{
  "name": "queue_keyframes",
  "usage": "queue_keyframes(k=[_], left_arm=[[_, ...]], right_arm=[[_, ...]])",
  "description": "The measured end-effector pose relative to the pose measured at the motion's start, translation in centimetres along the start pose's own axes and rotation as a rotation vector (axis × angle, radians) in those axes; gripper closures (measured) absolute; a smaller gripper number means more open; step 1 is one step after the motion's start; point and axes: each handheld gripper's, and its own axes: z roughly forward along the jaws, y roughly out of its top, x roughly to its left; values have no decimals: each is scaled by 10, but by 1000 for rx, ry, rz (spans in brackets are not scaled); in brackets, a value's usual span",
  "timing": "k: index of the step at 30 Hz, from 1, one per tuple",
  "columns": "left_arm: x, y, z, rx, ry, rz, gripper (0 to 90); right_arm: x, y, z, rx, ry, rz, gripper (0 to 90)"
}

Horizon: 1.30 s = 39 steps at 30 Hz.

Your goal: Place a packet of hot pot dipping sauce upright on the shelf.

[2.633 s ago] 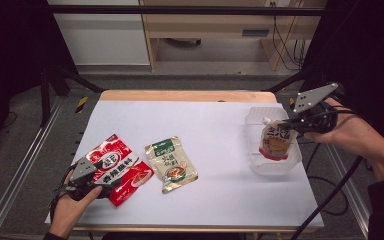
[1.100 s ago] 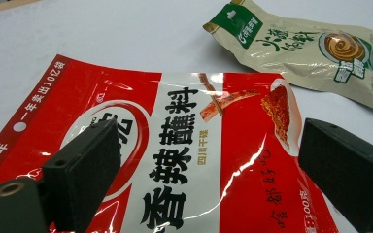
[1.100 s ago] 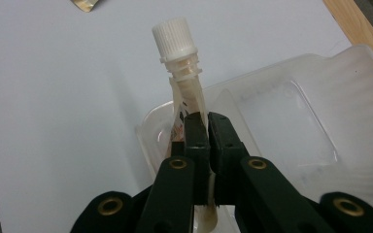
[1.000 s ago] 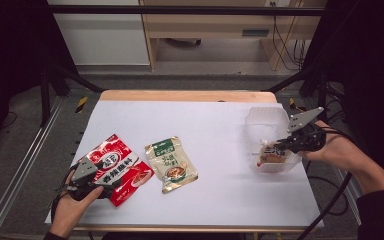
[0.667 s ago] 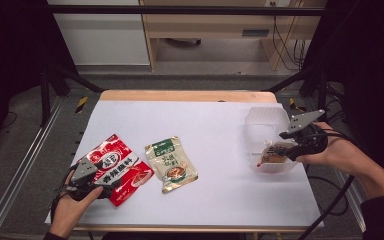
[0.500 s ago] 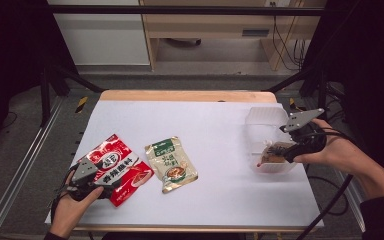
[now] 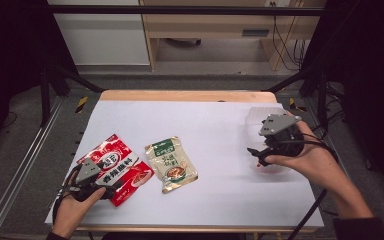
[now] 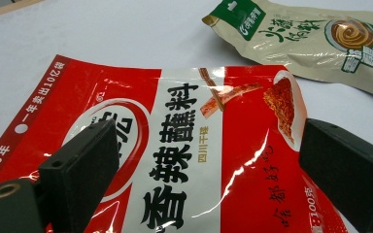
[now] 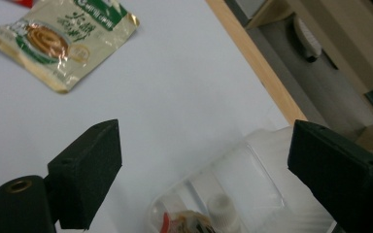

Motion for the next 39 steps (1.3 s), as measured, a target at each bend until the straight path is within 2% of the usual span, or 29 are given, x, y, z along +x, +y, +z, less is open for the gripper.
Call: queue_keyframes(k=[2,4,6,9,11,13,19,20,24,25,28,29,31,34,39], left_arm=[[1,0,0,-4,-2,-6,73],[1,0,0,-2,-4,-4,71],[1,0,0,1,-5,-3,71],[0,0,1,-2,-12,-9,69],[-1,0,1,-2,-17,-14,66],[-1,0,1,-7,-24,-24,64],[2,-1,-1,-20,-28,-50,61],[2,0,0,-19,-18,-53,61],[3,1,3,-11,-11,-53,65],[3,1,3,-10,-10,-49,65],[2,0,2,-10,-9,-40,65],[1,0,2,-8,-11,-40,66],[0,0,2,-8,-11,-31,75],[0,4,1,-19,-9,-27,78],[-4,15,3,-32,6,-6,77]], right_arm=[[13,10,0,-26,-39,40,148],[24,17,2,-64,-54,104,166],[35,22,7,-85,-76,137,172],[52,29,17,-138,-74,203,169],[60,31,25,-156,-78,221,167],[70,34,35,-169,-51,247,166],[89,41,64,-154,-22,256,158],[91,41,67,-151,-17,255,153],[105,32,91,-127,11,267,143],[107,28,98,-118,12,274,144],[111,19,117,-104,13,335,148],[112,16,122,-94,1,337,149],[113,11,129,-93,-21,345,150],[114,5,133,-112,-21,377,136],[121,-5,133,-113,-61,356,132]])
